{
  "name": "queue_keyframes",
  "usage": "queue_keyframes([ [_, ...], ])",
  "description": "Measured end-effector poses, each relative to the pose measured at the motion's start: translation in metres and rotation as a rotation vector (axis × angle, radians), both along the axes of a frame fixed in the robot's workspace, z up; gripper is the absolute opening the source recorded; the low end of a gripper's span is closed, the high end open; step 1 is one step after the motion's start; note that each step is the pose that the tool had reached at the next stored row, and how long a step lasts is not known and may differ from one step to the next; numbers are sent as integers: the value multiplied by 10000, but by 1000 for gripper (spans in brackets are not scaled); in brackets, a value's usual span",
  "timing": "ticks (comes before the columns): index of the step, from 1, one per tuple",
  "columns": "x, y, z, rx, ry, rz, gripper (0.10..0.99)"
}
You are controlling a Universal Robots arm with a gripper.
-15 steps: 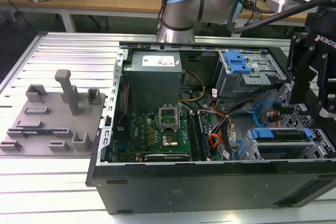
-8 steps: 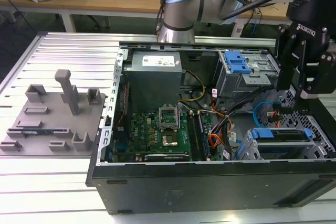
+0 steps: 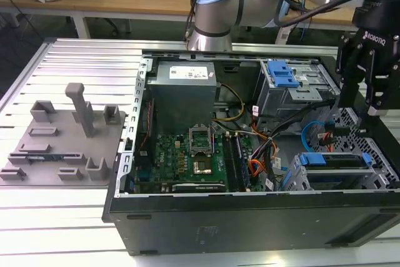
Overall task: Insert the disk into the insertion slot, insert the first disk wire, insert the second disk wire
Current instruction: 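Insert the first disk wire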
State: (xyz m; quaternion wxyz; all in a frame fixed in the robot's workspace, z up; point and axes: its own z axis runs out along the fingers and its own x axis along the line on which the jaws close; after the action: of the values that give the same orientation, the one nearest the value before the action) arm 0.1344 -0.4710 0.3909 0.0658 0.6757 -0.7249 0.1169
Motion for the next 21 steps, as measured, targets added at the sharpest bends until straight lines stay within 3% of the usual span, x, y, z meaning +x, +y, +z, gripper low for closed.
queue_keyframes([
  [4, 26, 104, -84, -67, 0, -59, 620],
  [9, 41, 212, -162, -288, -1, -82, 620],
  [12, 44, 221, -211, -371, -1, -101, 604],
  [13, 45, 221, -233, -386, -1, -102, 533],
  [18, 106, 225, -318, -482, 5, -103, 533],
  [21, 113, 242, -349, -644, 6, -104, 533],
])
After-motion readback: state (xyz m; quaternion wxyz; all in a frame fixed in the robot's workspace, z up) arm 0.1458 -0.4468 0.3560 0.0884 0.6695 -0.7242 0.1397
